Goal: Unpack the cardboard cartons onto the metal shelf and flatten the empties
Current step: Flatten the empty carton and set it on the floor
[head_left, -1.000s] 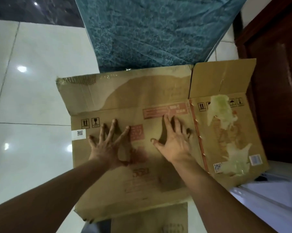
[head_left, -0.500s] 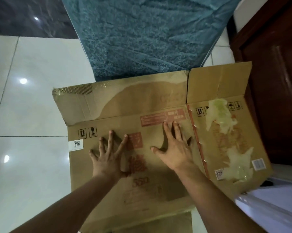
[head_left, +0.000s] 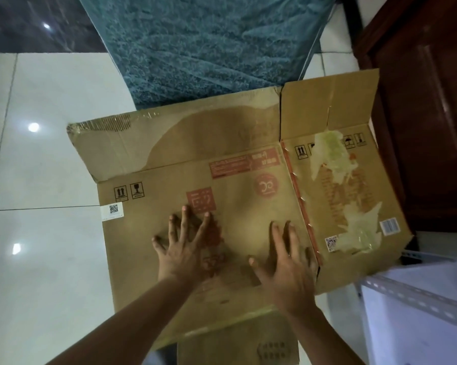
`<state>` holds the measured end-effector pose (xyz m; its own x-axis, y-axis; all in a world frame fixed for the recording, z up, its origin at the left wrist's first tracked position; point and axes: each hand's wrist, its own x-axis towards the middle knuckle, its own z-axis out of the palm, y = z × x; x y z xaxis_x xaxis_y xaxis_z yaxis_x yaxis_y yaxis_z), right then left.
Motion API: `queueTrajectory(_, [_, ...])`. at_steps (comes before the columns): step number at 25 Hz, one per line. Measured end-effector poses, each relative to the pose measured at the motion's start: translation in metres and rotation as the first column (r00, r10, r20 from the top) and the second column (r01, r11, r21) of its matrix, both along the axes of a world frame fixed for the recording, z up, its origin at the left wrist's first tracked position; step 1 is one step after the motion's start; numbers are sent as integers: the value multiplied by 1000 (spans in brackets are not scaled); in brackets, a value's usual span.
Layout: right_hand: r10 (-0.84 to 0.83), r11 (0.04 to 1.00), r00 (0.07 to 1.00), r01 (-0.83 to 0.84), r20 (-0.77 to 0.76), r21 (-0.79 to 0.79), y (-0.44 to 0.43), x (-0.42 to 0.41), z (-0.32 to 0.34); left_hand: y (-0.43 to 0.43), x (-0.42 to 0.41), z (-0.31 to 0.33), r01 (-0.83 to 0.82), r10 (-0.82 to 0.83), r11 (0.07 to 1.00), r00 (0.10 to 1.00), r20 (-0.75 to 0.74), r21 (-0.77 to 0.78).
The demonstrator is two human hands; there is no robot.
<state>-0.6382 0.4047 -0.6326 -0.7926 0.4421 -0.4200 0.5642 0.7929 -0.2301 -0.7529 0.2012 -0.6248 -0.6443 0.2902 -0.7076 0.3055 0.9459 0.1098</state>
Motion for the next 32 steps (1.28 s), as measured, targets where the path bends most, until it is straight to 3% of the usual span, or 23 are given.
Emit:
queueTrajectory(2, [-89,996,996,89,-9,28,25,-7,1,1,8,3,13,-13,1000,1000,-11,8])
queueTrajectory(5, [-78,995,979,88,191,-46,57,-23,-6,1,18,-1,55,-55,998,998,9,14])
queueTrajectory(7, [-75,996,977,82,199,-23,56,-33,-1,2,17,-4,55,-55,998,998,24,4])
queueTrajectory(10, [77,997,996,-79,51,27,40,-79,19,0,16,-2,48,-48,999,999,3,0])
queueTrajectory(15, [421,907,907,-421,8,13,-2,-209,8,-1,19,-5,31,-31,999,1000,-6,16])
queueTrajectory(20, [438,895,881,-446,177,4,-17,-235,-13,-4,14,-6,15,-16,998,1000,22,60])
queueTrajectory(24, [470,871,871,-484,147,85,-30,-233,6,-12,17,-1,-107,121,980,990,-75,168])
queueTrajectory(27, [643,756,761,-649,90,87,-52,-228,13,-39,22,1,-291,325,927,939,-118,237])
queueTrajectory(32, [853,521,520,-853,41,-28,-116,-219,11,-82,35,7,-471,492,869,855,-164,151])
